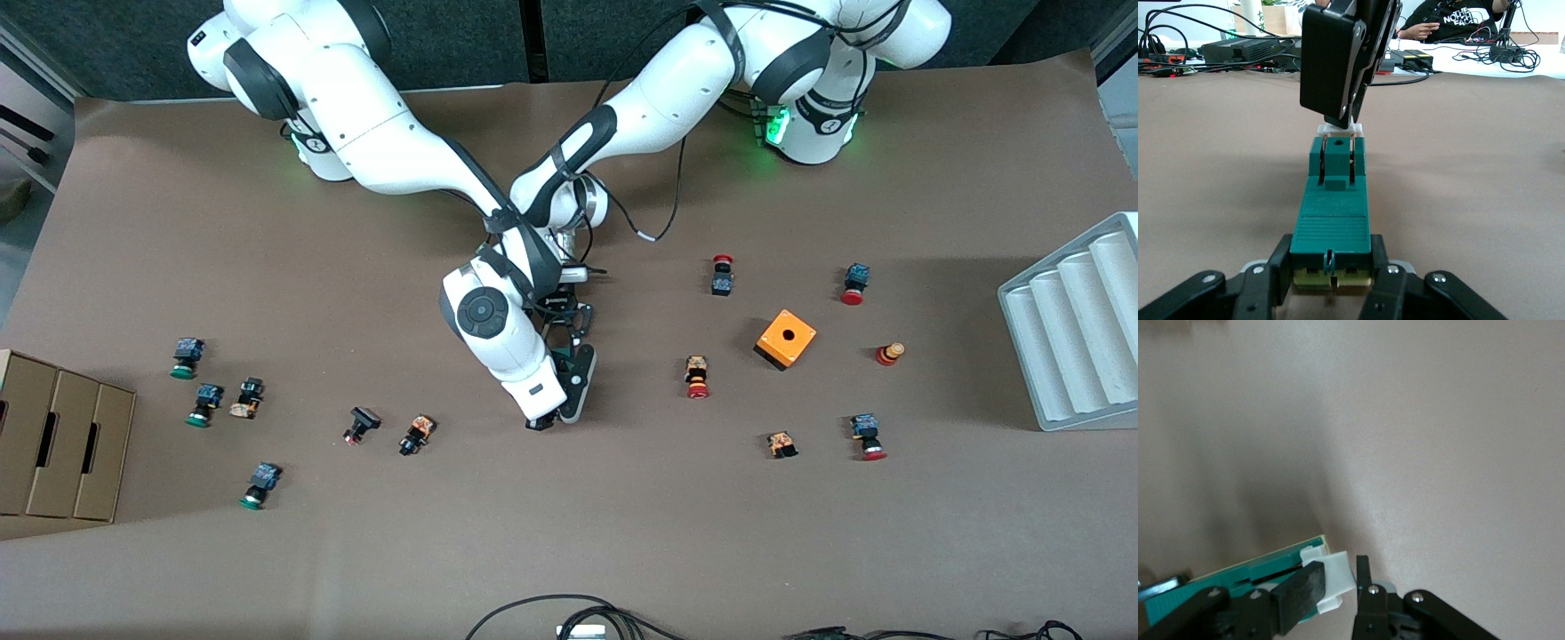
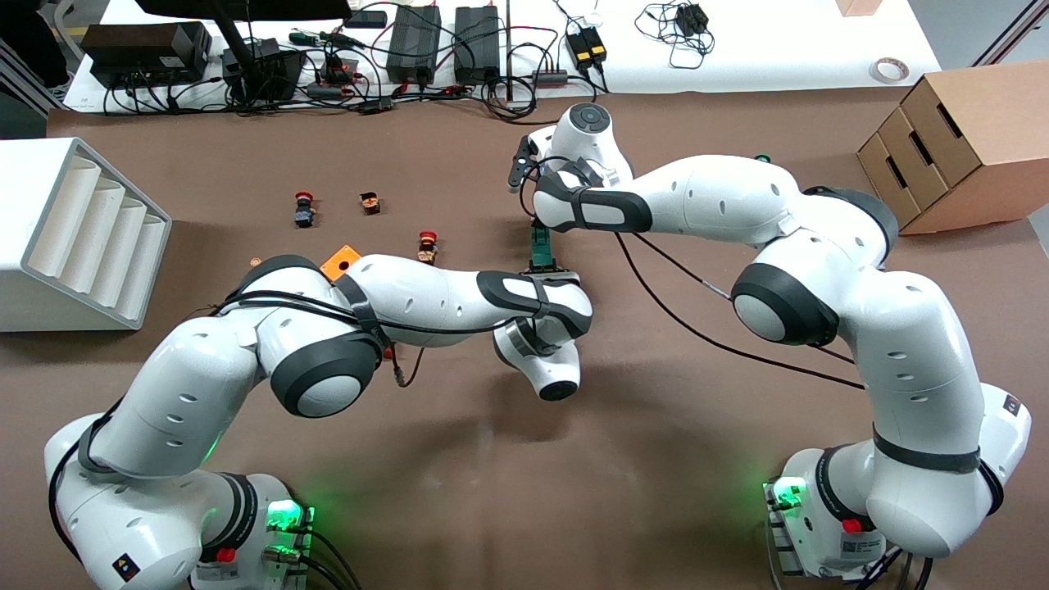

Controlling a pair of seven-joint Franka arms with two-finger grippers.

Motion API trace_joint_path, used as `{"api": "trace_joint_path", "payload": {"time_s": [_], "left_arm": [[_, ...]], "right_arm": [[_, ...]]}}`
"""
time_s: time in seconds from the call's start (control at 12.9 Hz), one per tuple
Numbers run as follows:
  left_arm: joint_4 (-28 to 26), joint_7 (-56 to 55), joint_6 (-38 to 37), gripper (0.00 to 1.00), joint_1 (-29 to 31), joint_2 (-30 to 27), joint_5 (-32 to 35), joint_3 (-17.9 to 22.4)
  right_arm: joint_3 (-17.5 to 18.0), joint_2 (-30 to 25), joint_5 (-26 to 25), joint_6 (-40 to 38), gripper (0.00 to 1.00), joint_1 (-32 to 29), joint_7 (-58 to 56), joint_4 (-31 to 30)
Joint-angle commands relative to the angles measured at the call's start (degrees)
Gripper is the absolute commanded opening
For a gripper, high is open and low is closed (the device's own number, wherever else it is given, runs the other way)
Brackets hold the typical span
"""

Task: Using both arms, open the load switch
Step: 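Grip the white handle with the right gripper, holding the base steady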

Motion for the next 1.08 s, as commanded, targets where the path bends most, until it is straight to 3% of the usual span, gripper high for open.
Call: {"api": "trace_joint_path", "payload": {"time_s": [0.0, 1.01], "left_arm": [[-0.1, -1.1, -0.8, 0.49, -1.2, -0.2, 0.8, 0.6], [0.0, -1.1, -0.8, 0.49, -1.2, -0.2, 0.8, 0.6]], "right_arm": [[0.1, -1.1, -0.3, -0.6, 0.27, 0.6, 1.4, -3.2], [0.2, -2.1, -0.3, -2.2, 0.27, 1.0, 1.5, -3.1]]}}
